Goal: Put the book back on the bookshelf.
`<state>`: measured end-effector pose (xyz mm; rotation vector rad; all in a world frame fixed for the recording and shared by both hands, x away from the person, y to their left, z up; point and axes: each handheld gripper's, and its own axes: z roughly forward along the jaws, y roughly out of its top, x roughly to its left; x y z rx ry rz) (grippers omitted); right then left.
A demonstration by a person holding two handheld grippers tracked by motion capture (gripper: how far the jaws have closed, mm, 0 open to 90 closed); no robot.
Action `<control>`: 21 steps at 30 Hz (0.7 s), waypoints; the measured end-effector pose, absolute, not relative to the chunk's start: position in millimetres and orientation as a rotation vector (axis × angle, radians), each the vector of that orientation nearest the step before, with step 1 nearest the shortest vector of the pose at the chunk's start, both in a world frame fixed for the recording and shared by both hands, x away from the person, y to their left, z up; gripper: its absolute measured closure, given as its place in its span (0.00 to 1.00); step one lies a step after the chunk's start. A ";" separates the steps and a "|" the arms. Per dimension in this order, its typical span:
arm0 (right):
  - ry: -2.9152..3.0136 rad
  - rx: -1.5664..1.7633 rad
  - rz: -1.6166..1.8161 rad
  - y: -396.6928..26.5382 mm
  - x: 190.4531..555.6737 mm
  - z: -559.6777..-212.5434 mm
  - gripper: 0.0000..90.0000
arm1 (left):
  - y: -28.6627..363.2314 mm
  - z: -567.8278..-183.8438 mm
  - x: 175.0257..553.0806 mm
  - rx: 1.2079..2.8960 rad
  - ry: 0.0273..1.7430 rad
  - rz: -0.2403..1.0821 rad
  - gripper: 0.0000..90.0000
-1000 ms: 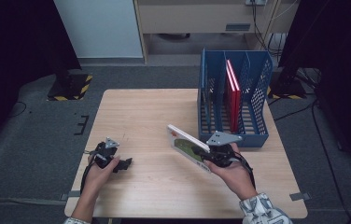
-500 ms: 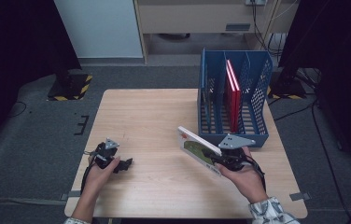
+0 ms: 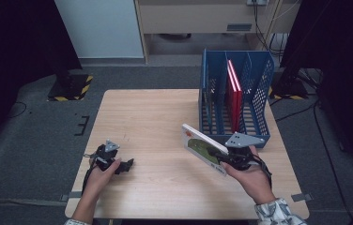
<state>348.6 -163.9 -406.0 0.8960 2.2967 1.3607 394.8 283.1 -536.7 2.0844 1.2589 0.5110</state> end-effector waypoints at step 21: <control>2.181 0.964 1.373 -189.8 353.3 -373.2 0.84 | 283.0 -536.8 394.7 2.085 1.258 0.512 0.00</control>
